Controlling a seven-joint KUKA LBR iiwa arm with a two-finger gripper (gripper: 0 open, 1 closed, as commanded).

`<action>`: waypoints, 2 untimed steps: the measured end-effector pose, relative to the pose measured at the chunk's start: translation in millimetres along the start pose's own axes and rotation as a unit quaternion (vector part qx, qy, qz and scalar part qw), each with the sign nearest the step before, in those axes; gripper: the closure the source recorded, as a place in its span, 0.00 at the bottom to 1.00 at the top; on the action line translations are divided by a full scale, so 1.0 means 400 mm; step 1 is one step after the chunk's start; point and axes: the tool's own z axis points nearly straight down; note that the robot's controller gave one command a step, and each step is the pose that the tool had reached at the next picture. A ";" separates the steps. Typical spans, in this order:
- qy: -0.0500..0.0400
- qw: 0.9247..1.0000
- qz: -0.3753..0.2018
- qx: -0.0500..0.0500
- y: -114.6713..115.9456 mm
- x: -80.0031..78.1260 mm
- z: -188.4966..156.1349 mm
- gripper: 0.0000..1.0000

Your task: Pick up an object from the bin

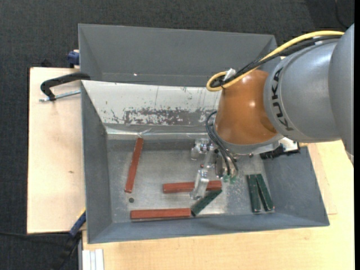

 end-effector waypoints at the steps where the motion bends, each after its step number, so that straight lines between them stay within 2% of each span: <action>1: -0.001 0.993 -0.119 0.000 0.003 0.012 0.108 0.00; 2: 0.001 0.994 -0.105 0.000 0.027 0.030 0.148 1.00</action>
Offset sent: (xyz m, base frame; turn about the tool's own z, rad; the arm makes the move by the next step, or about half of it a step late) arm -0.0105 0.0119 -0.0594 -0.2097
